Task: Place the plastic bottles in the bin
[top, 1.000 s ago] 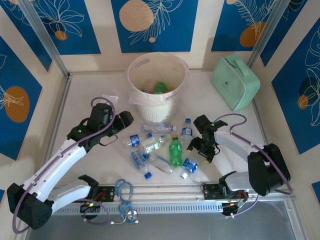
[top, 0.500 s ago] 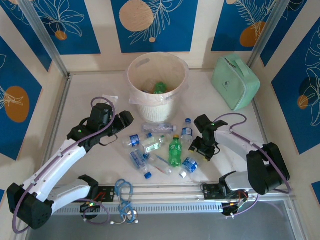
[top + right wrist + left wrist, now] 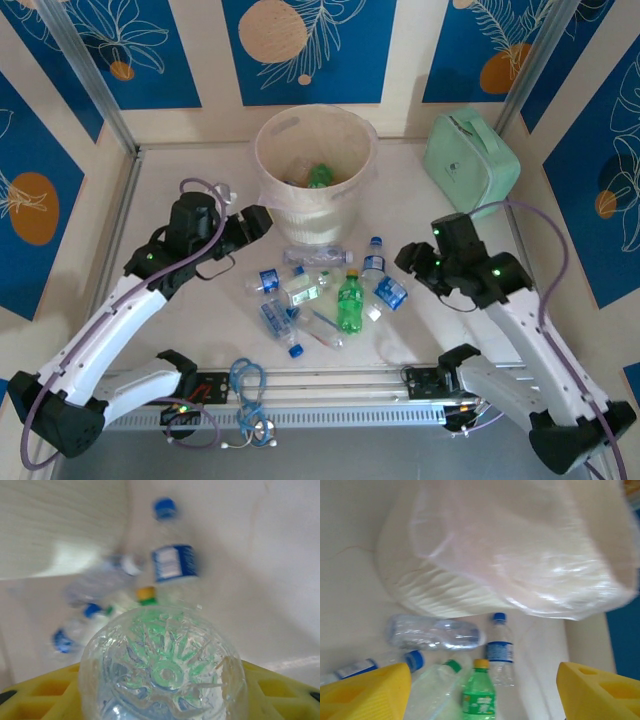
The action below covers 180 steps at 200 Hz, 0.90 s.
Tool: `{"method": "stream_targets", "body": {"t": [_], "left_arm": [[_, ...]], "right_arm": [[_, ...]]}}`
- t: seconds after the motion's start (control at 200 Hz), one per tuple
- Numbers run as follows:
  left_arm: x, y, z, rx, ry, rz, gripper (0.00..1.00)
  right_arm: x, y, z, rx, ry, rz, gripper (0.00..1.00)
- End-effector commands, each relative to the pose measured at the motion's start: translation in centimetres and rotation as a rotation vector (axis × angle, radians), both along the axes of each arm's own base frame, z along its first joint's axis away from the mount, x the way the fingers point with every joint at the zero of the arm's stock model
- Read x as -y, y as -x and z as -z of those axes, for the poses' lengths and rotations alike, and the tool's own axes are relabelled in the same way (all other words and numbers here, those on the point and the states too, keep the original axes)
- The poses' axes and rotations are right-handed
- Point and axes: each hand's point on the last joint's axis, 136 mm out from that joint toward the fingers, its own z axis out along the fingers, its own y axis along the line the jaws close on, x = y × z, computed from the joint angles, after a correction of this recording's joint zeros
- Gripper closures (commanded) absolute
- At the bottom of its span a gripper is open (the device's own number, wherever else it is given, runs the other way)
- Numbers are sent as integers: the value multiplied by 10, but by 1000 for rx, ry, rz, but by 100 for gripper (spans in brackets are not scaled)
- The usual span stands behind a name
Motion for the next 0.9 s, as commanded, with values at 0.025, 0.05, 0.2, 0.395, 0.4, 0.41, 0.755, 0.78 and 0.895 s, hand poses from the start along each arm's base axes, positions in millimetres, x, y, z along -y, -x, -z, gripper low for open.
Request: {"method": "stream_targets", "body": {"t": [0.025, 0.05, 0.2, 0.395, 0.4, 0.41, 0.755, 0.78, 0.895], "left_arm": [[46, 12, -50, 152, 124, 234, 21], [54, 16, -55, 169, 142, 270, 20], [98, 44, -85, 259, 258, 481, 10], [128, 59, -106, 260, 405, 581, 0], [129, 59, -107, 261, 409, 583, 0], [129, 60, -109, 264, 415, 585, 0], [148, 75, -144, 305, 620, 706, 0], [149, 77, -145, 303, 626, 715, 0], [154, 85, -146, 298, 639, 755, 0]], "right_arm": [[-14, -11, -62, 178, -91, -59, 45], [-17, -14, -73, 208, -111, -69, 45], [-42, -26, -135, 372, -230, -157, 46], [-69, -33, -181, 482, -333, -253, 46], [-69, -33, -182, 483, -337, -256, 46], [-71, -34, -183, 486, -344, -263, 46], [-101, -39, -215, 545, -506, -353, 47], [-102, -40, -215, 547, -509, -353, 47], [-105, -44, -217, 548, -517, -356, 47]]}}
